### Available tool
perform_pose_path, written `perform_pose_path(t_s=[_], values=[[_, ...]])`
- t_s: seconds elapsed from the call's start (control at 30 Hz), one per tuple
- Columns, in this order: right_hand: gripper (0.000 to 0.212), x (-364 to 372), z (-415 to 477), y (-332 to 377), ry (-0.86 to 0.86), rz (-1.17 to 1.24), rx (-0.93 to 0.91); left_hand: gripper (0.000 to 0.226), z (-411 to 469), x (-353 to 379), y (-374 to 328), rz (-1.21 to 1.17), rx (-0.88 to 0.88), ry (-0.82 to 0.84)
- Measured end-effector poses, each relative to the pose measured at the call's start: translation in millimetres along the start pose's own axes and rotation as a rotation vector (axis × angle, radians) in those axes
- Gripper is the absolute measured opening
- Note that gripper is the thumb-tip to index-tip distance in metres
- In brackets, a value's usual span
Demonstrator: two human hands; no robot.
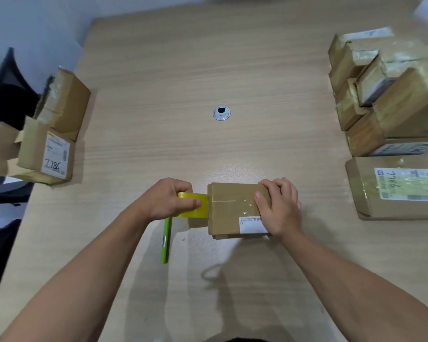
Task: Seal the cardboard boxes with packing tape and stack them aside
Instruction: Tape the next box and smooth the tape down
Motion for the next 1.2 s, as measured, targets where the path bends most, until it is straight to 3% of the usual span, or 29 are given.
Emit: perform_pose_path(t_s=[0.2,0.5,0.6,0.73,0.77,0.83,0.93,1.07,1.2], values=[[0.053,-1,1,1,-0.005,0.014,0.003,0.034,10,0,10,0.201,-0.060,-0.005],[0.062,-10,5,-10,-0.036,0.251,0.052,0.040,25,23,-3,-0.073,-0.060,0.108],[0.053,-9,3,-6,-0.013,0.374,0.037,0.035,21,29,-20,-0.255,-0.018,0.134],[0.013,16,-5,22,0.089,0.584,0.095,0.025,9,20,-47,-0.374,0.028,0.160],[0.012,23,-6,30,0.103,0.610,0.096,0.025,6,14,-53,-0.367,0.031,0.161],[0.029,36,-9,52,0.121,0.605,0.071,0.028,-4,-2,-56,-0.309,0.018,0.138],[0.048,48,-10,67,0.109,0.486,0.062,0.047,-14,-22,-60,-0.206,0.001,0.084],[0.012,38,-8,89,0.154,0.463,0.039,0.059,-19,-33,-64,-0.098,-0.030,-0.007],[0.021,19,-1,85,0.304,0.571,0.202,0.048,-13,-27,-78,0.008,-0.056,-0.087]])
Point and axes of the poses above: each hand's wrist, its own z-axis towards the middle knuckle, its own x-axis out of the palm, y = z × x, the point moved 10 cm from there along z, towards the middle knuckle, and after that the axes turned 4 degrees about y, right-handed, at the moved point
